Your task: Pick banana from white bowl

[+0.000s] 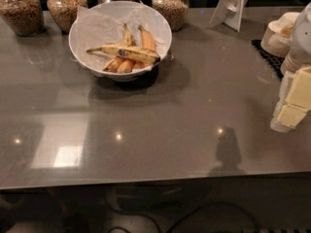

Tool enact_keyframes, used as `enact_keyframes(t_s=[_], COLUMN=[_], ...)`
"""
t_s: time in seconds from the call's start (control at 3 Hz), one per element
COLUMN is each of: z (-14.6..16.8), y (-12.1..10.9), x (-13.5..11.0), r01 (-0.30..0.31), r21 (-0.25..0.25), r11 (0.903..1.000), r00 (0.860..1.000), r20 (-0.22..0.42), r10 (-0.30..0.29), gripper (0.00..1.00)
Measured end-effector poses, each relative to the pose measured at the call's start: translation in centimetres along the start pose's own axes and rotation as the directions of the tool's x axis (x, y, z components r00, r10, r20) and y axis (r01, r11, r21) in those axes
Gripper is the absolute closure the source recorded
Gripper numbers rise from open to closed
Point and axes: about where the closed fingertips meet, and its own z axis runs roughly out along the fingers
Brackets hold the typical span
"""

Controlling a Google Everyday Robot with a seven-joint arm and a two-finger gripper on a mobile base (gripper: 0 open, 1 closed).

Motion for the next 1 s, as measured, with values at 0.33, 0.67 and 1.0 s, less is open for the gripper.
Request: enact_keyframes(t_s=[0.33, 0.67, 1.0], z=[0.0, -0.1, 1.0], y=[0.0, -0.3, -2.0], x=[0.0, -0.3, -2.1], r01=[0.000, -0.007, -0.042], r21=[0.000, 0.018, 0.047], r11=[1.0000, 0.9998, 0.9980], r00=[1.000, 1.000, 0.990], r20=[0.000, 0.021, 0.139], r10=[0.000, 0.007, 0.035], gripper=[0.00, 0.00, 0.00])
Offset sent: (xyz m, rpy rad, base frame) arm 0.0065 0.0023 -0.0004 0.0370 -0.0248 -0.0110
